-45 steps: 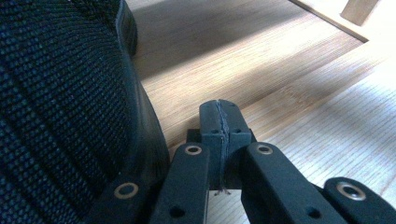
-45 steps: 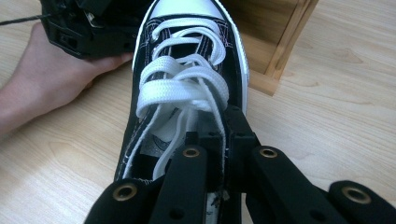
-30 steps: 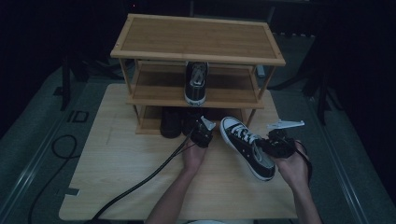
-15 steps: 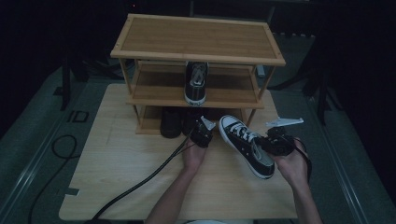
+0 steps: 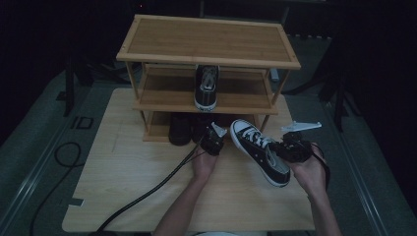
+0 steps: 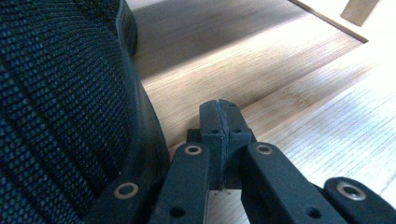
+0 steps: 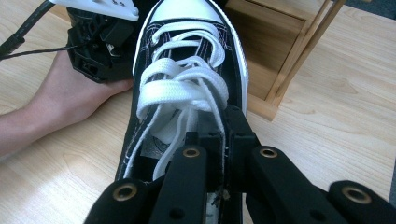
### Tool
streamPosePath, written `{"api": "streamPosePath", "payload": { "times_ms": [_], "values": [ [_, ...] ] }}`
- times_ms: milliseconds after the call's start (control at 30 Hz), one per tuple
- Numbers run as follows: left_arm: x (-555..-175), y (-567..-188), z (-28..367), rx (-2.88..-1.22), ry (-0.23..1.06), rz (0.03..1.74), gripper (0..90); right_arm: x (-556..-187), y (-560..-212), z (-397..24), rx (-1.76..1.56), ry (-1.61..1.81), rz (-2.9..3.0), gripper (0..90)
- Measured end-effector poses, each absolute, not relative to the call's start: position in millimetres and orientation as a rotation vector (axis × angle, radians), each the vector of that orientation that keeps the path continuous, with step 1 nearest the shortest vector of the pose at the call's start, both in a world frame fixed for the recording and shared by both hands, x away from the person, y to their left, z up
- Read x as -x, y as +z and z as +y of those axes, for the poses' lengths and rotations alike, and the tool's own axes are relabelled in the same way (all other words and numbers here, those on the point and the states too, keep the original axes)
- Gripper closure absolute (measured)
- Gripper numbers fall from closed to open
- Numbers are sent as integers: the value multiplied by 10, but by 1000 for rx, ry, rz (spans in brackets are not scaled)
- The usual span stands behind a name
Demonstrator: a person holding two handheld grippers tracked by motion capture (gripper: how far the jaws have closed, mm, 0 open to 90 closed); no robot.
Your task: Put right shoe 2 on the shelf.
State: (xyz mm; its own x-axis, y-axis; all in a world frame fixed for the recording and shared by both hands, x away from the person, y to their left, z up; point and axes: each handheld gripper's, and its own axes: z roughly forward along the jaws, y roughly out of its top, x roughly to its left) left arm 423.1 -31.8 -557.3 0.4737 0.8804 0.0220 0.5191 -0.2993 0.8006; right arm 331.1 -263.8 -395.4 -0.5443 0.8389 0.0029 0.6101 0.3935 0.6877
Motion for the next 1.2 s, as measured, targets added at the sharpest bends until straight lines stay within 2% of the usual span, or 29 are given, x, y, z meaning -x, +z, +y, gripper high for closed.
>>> {"api": "streamPosePath", "payload": {
  "times_ms": [1200],
  "values": [
    [-4228,-5575,-324,-1965,617,1160,900,-3319,-3639,-2643,-1167,969,2337,878]
  ]
}}
